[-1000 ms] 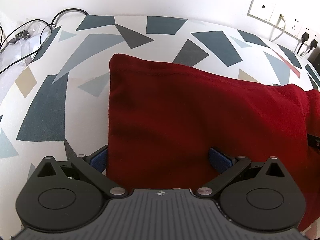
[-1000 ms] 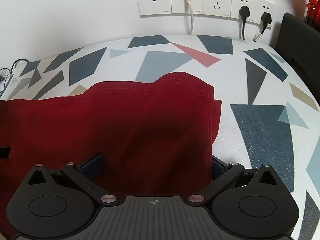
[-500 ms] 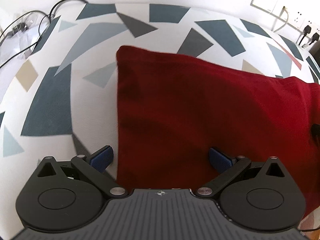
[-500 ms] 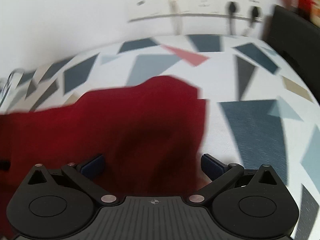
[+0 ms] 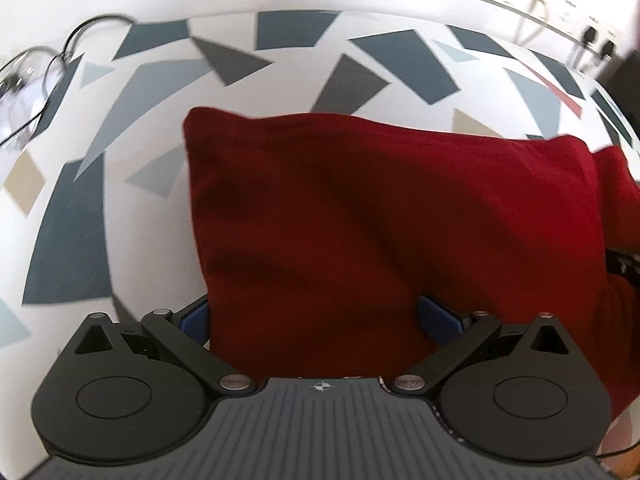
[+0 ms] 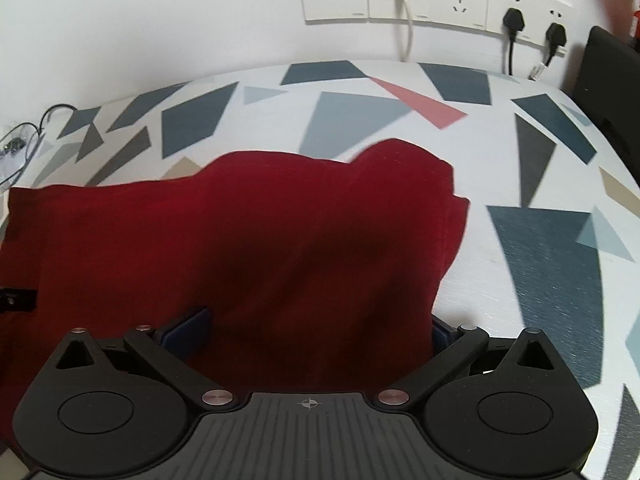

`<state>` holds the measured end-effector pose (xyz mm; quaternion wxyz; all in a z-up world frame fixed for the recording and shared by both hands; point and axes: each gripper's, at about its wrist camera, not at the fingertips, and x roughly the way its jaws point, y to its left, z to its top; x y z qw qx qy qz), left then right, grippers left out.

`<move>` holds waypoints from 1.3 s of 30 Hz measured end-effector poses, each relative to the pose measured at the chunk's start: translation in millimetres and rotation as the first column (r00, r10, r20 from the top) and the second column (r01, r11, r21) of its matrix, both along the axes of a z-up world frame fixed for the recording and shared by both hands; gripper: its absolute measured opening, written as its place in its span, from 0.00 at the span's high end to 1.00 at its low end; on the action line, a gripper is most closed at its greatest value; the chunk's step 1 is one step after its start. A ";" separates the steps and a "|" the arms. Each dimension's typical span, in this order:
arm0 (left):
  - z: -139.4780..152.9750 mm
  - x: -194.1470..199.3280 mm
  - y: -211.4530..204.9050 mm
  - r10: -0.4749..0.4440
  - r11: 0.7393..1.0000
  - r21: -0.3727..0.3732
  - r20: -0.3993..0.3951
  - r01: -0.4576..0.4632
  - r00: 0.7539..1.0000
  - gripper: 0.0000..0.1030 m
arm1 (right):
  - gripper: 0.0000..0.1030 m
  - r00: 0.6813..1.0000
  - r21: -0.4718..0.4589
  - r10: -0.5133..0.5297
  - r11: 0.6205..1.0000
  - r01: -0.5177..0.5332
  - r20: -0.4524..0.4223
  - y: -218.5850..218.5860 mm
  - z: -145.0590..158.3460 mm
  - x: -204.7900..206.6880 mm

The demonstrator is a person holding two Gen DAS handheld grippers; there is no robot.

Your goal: Fold clothes

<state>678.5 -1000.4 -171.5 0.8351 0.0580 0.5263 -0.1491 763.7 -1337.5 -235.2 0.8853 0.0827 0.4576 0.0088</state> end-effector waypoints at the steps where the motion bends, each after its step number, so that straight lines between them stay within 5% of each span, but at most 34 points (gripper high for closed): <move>1: -0.1 0.4 -0.5 -0.010 1.000 -0.002 0.004 0.010 1.000 0.01 | 0.02 1.000 0.007 0.005 1.000 -0.005 0.009 1.0 0.4 0.1; 3: 1.5 1.6 -0.7 -0.023 1.000 -0.007 0.004 0.023 1.000 0.08 | 0.11 0.999 0.013 0.023 1.000 -0.023 0.034 3.6 1.7 -0.4; 4: 3.6 1.3 -1.2 -0.031 0.999 -0.015 0.006 0.031 1.000 0.12 | 0.23 0.998 0.019 0.037 0.999 -0.038 0.047 4.9 3.0 -0.8; 6: 9.9 -0.2 -3.0 -0.043 0.998 -0.046 0.007 0.043 0.999 0.53 | 0.47 0.997 0.062 0.058 0.996 -0.062 0.057 5.3 6.6 0.0; 8: 13.8 -1.4 -6.9 -0.036 0.997 -0.073 -0.005 0.035 0.999 0.69 | 0.65 0.998 0.121 0.048 0.991 -0.054 0.050 2.9 8.4 2.8; 11: 20.0 -9.3 -13.3 -0.049 0.997 -0.055 0.032 0.051 0.998 0.78 | 0.76 0.999 0.175 0.019 0.984 -0.027 0.048 0.4 11.1 5.0; 21: 90.2 -49.3 30.5 0.043 0.971 -0.240 0.184 0.002 0.982 0.80 | 0.80 0.975 0.246 -0.017 0.968 -0.040 0.223 4.5 70.8 -22.2; 31: 137.2 -110.9 111.2 0.192 0.940 -0.329 0.296 -0.089 0.936 0.80 | 0.80 0.925 0.200 0.102 0.962 -0.185 0.365 70.2 141.3 -43.6; 39: 143.7 -177.1 181.1 0.355 0.913 -0.317 0.305 -0.257 0.884 0.80 | 0.80 0.880 0.168 0.308 0.907 -0.387 0.362 164.0 149.6 -54.8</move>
